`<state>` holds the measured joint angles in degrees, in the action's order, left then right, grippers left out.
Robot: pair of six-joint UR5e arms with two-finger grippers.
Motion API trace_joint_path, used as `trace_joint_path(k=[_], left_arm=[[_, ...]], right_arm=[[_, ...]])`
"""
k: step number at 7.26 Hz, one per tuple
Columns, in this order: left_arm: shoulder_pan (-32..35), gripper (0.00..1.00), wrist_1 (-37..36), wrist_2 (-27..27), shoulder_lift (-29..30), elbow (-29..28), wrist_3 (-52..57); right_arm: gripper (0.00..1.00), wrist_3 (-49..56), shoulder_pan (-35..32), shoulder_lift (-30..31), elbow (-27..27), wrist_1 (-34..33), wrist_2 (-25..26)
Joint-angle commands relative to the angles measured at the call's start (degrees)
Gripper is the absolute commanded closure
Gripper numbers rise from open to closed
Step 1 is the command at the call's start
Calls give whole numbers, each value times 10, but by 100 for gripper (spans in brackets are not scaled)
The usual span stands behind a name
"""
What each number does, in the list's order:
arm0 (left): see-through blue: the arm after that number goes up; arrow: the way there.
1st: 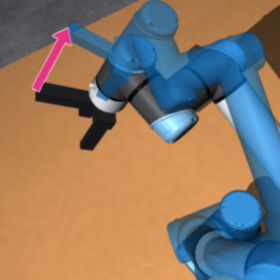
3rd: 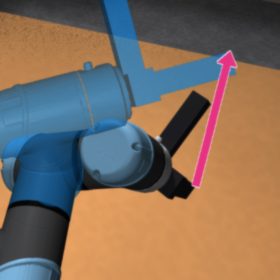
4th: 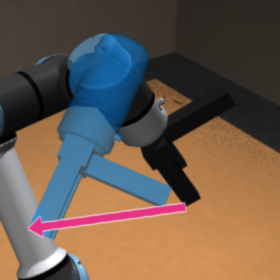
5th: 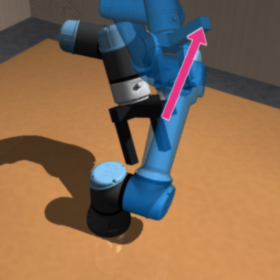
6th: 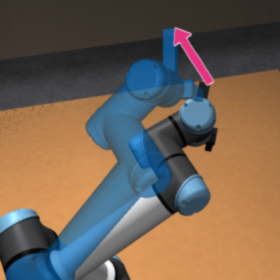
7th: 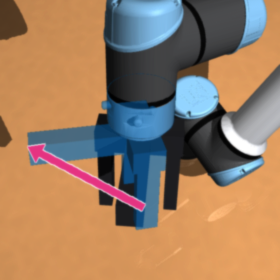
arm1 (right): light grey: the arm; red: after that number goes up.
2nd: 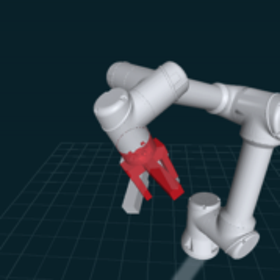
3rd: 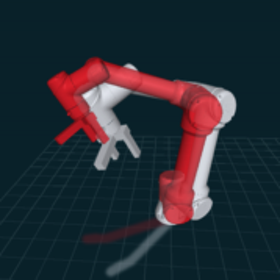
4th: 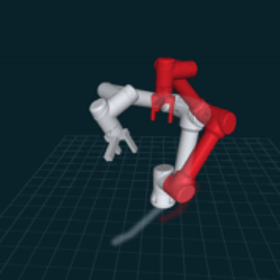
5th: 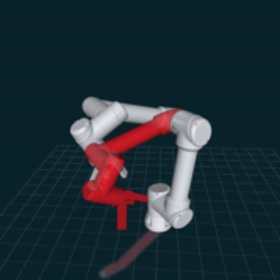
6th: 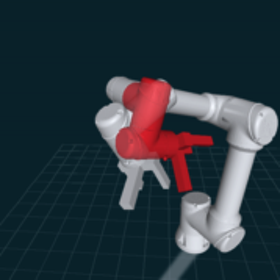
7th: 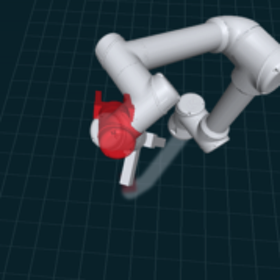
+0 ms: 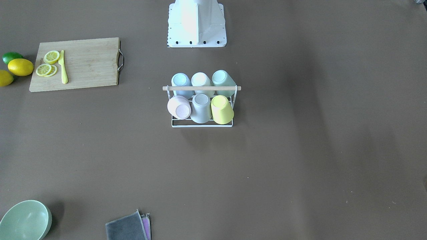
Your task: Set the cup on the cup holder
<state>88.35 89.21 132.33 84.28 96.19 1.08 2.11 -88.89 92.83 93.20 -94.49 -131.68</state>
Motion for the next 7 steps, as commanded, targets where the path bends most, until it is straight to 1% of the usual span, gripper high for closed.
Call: trace_joint_path(k=[1,7], left_arm=[[2,2,-3,24,-2,-1,1],[2,2,-4,20,-2,-1,2]], right_arm=[[0,11,-13,1,-14,0,2],[0,11,-19,2,-16,0,1]])
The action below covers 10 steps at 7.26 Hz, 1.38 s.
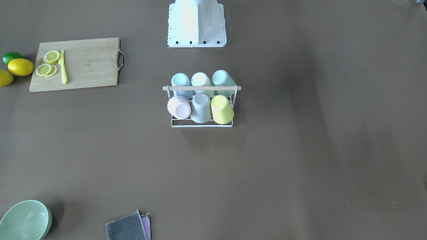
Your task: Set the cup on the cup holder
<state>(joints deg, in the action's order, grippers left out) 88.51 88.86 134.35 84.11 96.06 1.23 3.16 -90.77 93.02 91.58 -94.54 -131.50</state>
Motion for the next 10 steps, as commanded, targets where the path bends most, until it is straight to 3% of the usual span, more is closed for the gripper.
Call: trace_joint_path(k=[1,10], left_arm=[[0,2,0,0,0,1,0],[1,2,7,-4,-19,12,3]], right_arm=[[0,0,0,0,0,1,-1],[0,1,0,0,0,1,0]])
